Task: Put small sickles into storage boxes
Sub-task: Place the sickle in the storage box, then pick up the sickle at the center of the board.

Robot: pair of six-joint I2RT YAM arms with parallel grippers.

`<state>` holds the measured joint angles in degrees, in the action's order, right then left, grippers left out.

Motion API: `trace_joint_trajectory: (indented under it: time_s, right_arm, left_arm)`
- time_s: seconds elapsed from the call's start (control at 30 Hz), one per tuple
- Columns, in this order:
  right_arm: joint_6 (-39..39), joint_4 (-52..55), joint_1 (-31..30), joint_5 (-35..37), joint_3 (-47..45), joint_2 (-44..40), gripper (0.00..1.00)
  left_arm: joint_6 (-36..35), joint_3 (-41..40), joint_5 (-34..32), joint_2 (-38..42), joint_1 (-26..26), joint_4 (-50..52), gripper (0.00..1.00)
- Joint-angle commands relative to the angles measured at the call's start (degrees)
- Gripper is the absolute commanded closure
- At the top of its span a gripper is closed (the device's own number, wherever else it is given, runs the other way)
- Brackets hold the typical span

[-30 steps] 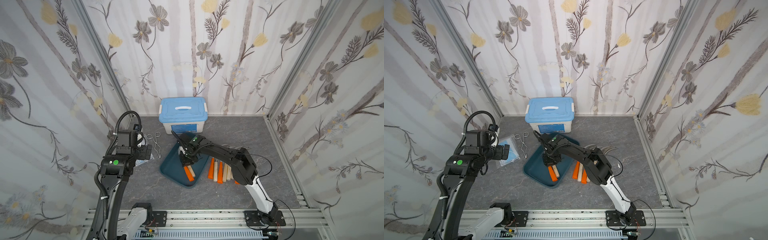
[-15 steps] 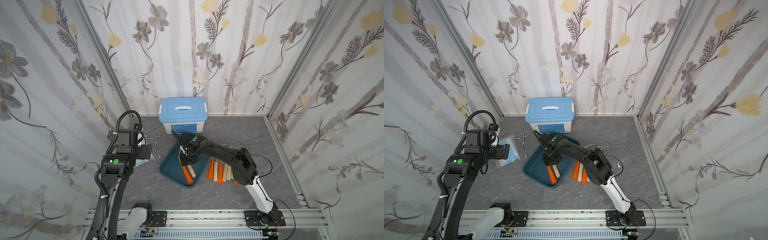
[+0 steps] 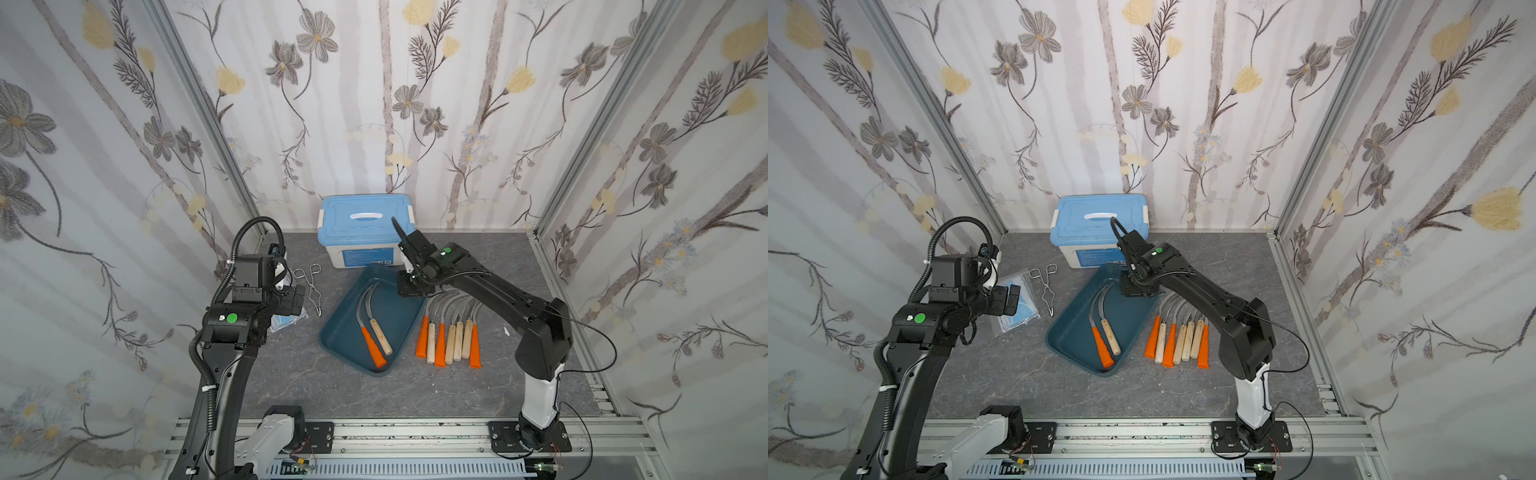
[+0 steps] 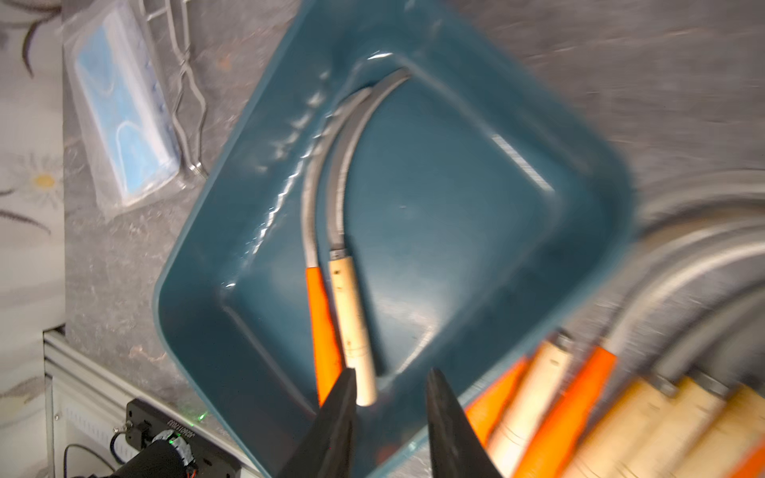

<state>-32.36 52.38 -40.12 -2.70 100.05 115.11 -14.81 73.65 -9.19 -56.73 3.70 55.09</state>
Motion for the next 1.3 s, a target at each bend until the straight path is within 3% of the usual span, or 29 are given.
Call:
trace_joint_trajectory:
  time_s: [0.0, 0.13, 0.27, 0.47, 0.73, 1.27]
  right_arm:
    - [-2.0, -1.6, 5.3, 3.9, -9.8, -7.9, 0.69]
    - [-6.0, -4.5, 11.2, 3.8, -28.2, -19.4, 0.68]
    - [-11.0, -5.8, 11.7, 4.4, -42.9, -27.5, 0.66]
    - [-18.8, -9.2, 11.7, 3.7, -56.0, -35.6, 0.65]
    - [-18.8, -12.6, 11.7, 3.3, -59.8, -30.7, 0.61]
    - [-13.8, -11.2, 13.0, 7.3, -52.1, -21.9, 0.59]
  left_arm:
    - [-0.3, 0.4, 0.8, -0.3, 0.0, -0.6, 0.00]
    - [0.2, -0.1, 1.3, -0.3, 0.0, -1.1, 0.00]
    - [0.1, -0.9, 2.0, -0.1, 0.1, -1.3, 0.00]
    - [-0.8, -1.4, 3.0, -0.1, 0.1, -1.6, 0.00]
    - [0.0, -1.4, 3.9, -0.8, 0.1, -2.4, 0.00]
    - [0.5, -1.7, 3.4, 0.1, 0.1, -3.2, 0.00]
